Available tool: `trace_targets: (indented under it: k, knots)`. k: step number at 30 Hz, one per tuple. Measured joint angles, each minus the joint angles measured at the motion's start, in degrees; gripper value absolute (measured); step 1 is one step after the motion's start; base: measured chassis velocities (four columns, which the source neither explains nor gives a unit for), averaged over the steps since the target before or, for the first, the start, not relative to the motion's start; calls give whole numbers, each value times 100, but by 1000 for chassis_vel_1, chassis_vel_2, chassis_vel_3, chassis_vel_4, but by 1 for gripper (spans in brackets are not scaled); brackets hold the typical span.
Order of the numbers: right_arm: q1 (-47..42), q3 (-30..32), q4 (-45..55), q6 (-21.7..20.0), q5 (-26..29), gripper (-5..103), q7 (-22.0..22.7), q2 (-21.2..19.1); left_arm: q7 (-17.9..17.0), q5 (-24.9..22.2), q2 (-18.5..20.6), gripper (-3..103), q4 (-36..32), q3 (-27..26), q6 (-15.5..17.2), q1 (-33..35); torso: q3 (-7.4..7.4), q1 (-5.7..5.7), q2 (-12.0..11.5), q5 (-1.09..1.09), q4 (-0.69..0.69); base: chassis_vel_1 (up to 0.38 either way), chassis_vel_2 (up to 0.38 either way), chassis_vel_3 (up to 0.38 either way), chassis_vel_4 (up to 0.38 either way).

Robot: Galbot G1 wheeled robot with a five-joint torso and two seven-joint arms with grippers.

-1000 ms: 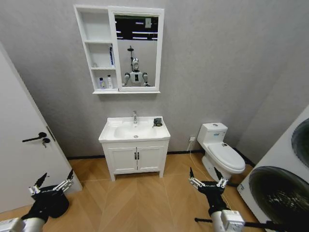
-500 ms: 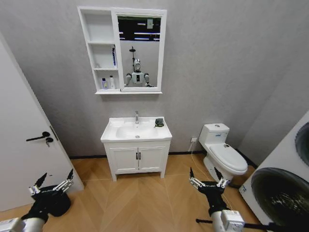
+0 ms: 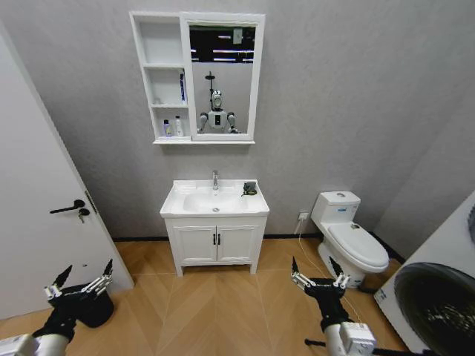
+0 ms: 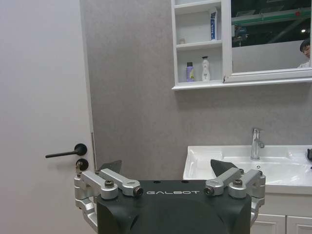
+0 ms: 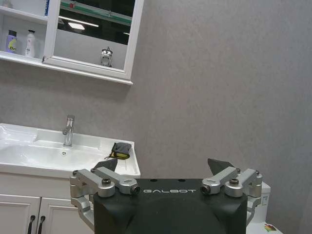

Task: Move facial cleanser and shampoo from washbasin to cabinet, then wipe washbasin with towel.

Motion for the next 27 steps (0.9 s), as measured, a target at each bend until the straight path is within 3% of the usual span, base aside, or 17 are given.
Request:
trace_targets:
  k: [27]
  knots:
    - [0,0,0,1,0,100,0,0,0,0,0,100,0,0,0,0,0,0,0,0,0,0,0,0,0]
